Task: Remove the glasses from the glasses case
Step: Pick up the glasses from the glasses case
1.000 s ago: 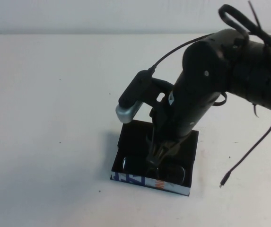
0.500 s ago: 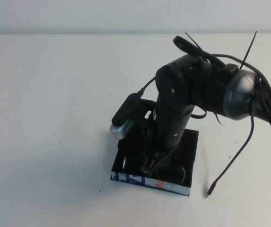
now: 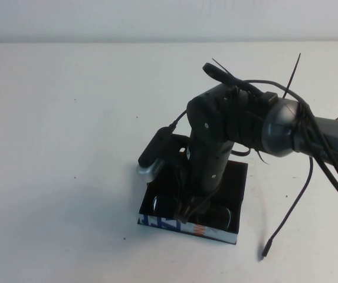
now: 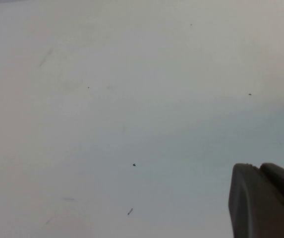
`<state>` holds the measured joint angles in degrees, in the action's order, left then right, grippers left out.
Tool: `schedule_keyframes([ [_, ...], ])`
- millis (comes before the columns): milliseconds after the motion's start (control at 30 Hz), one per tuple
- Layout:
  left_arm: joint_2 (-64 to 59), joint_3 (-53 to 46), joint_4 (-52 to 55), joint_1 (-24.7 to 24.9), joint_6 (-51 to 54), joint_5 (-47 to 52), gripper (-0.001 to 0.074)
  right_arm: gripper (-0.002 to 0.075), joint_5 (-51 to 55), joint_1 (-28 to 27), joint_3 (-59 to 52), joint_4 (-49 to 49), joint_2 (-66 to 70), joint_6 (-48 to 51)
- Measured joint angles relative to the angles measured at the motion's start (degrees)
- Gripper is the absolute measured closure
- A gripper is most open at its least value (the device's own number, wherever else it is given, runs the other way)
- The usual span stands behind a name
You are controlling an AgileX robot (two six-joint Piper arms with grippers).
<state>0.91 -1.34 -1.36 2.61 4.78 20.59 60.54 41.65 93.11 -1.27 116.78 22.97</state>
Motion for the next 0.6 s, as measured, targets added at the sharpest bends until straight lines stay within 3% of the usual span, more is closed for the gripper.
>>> schedule_keyframes([
  [200,0.0,0.0,0.0,0.0,0.0,0.0,0.074,0.0482,0.0,0.0,0.0,0.0,0.1,0.0],
  [433,0.0,0.0,0.0,0.0,0.0,0.0,0.074,0.0664,0.2,0.0,0.1,0.0,0.1,0.0],
  [600,0.0,0.0,0.0,0.0,0.0,0.0,0.074,0.0708,0.8,0.0,0.3,0.0,0.1,0.2],
])
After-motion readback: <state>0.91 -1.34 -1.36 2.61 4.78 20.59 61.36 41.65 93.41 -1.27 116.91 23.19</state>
